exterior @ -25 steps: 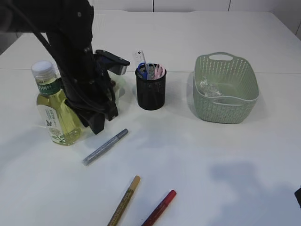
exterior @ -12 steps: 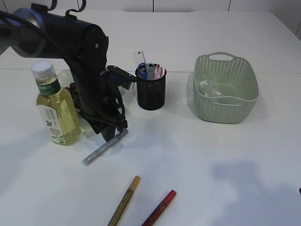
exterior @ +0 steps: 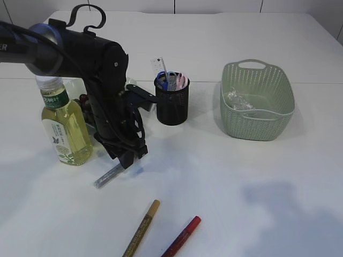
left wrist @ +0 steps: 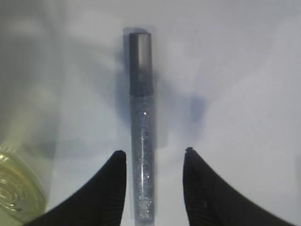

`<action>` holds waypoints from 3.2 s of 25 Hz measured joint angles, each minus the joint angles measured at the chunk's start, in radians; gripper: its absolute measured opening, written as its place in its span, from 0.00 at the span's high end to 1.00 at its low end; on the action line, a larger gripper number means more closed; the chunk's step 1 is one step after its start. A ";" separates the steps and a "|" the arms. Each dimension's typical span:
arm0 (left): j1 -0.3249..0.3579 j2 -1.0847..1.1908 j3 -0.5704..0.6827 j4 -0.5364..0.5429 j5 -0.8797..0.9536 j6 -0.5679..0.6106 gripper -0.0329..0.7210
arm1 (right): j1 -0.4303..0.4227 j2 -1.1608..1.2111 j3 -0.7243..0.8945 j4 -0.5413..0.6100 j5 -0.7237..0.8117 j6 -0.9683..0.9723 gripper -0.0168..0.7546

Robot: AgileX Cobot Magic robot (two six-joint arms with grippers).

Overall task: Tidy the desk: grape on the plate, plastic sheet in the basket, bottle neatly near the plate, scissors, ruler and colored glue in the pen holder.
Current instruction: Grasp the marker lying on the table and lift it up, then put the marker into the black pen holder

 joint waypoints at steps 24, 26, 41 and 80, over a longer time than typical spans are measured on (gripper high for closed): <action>0.000 0.068 -0.005 -0.016 -0.016 0.009 0.58 | 0.000 0.000 0.000 -0.008 0.000 0.000 0.52; 0.000 0.068 -0.005 -0.010 -0.016 0.009 0.62 | 0.000 0.000 0.000 -0.008 0.000 0.000 0.52; 0.000 0.068 -0.007 -0.034 -0.016 0.009 0.85 | 0.000 0.000 0.000 -0.014 0.000 0.000 0.52; -0.099 -0.373 0.557 -0.265 -0.820 -0.016 0.86 | 0.000 0.000 0.000 -0.009 0.000 0.000 0.52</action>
